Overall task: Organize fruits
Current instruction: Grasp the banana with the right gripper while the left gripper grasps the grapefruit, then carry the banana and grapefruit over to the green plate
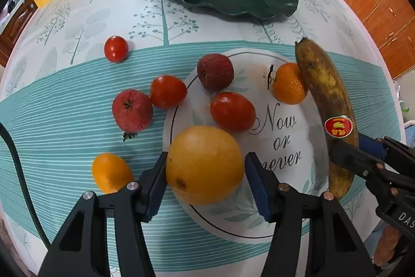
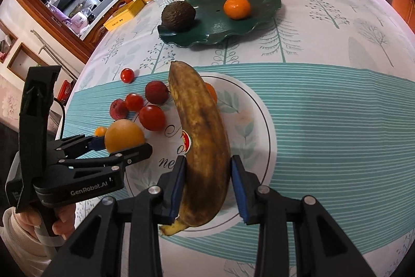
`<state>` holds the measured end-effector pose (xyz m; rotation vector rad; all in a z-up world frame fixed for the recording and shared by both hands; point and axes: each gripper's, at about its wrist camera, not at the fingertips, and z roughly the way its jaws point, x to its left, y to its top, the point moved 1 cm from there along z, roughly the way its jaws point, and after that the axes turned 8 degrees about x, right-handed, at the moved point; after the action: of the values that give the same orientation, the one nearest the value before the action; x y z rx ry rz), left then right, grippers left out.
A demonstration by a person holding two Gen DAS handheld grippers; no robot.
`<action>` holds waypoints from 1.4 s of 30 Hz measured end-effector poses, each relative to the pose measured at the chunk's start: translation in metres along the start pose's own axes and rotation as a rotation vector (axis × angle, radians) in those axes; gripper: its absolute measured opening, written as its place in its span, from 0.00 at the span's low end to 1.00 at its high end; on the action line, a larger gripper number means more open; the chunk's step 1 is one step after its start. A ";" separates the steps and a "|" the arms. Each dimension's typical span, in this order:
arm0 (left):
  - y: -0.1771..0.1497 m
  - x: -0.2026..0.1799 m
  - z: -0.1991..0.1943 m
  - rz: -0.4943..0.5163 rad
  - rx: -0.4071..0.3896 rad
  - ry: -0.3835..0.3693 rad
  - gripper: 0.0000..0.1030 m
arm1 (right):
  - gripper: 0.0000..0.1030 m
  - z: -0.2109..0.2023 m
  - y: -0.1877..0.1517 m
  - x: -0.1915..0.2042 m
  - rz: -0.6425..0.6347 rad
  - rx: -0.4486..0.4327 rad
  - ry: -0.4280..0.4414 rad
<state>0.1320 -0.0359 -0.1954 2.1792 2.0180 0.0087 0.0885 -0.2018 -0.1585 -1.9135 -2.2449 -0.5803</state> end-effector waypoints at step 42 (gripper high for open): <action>0.055 -0.011 -0.091 0.019 -0.211 0.020 0.47 | 0.33 -0.061 0.056 0.030 -0.091 -0.217 -0.027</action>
<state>0.1742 -0.0400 -0.0971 2.0748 1.9098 0.2357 0.1285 -0.1906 -0.0809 -1.9307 -2.3829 -0.8485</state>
